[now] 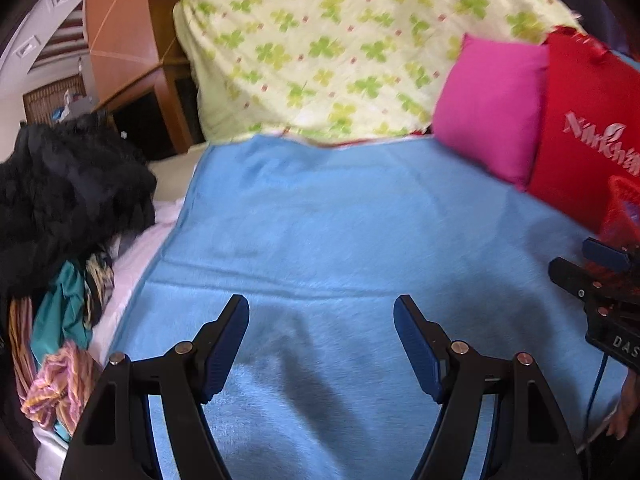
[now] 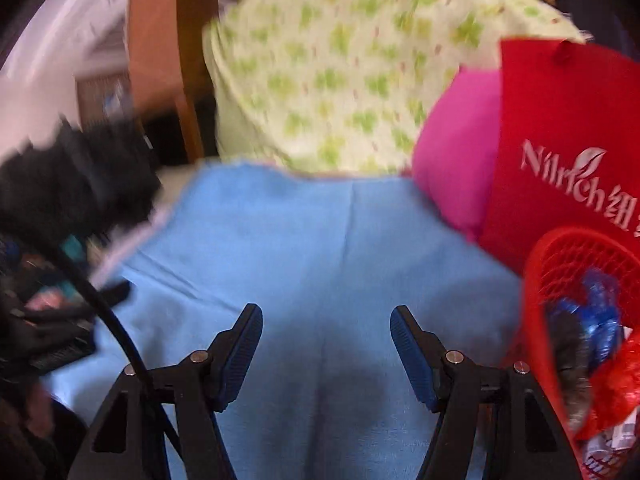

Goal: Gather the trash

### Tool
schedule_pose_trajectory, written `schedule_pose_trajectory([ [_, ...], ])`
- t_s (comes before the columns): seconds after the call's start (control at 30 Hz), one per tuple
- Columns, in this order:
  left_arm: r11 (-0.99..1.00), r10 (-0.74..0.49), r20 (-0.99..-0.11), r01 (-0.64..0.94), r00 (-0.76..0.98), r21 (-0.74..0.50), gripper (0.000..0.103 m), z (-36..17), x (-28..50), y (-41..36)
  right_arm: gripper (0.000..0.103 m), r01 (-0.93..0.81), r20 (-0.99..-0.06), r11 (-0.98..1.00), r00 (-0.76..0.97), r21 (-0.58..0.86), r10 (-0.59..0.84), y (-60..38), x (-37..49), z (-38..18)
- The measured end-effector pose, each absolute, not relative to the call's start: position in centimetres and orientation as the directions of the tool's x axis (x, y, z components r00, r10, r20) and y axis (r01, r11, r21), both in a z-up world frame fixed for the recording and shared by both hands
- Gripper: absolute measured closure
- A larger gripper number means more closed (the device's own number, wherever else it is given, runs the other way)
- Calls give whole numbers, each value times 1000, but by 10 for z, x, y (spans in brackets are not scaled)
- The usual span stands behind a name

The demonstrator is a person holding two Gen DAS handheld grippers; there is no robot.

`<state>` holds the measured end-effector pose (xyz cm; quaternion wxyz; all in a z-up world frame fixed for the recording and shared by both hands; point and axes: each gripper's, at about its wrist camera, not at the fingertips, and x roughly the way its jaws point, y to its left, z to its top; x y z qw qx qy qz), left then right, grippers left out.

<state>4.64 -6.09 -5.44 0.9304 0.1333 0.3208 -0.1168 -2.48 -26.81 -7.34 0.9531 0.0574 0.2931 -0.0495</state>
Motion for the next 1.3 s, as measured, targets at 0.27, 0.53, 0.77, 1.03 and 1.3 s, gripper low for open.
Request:
schedule_pose_trajectory([
  [0.27,935,-79,-720,302,689,187,28,-128,111,-43,33,297,-698,954,691,38,-187,-300,39,-127],
  [0.53,965,-85,-779,247,622,92,28,-146,143,-28,0,412,-749,910,591,-38,-299,-327,70,-169],
  [0.77,966,-60,-787,233,615,109,18,-152,147,-32,0,396,-744,918,623,33,-242,-336,62,-171],
  [1.03,986,-43,-800,155,599,63,0,-160,172,-26,0,397,-743,917,623,28,-247,-334,64,-173],
  [1.3,987,-31,-797,142,604,70,0,-160,171,-28,0,398,-742,917,623,28,-248,-334,65,-174],
])
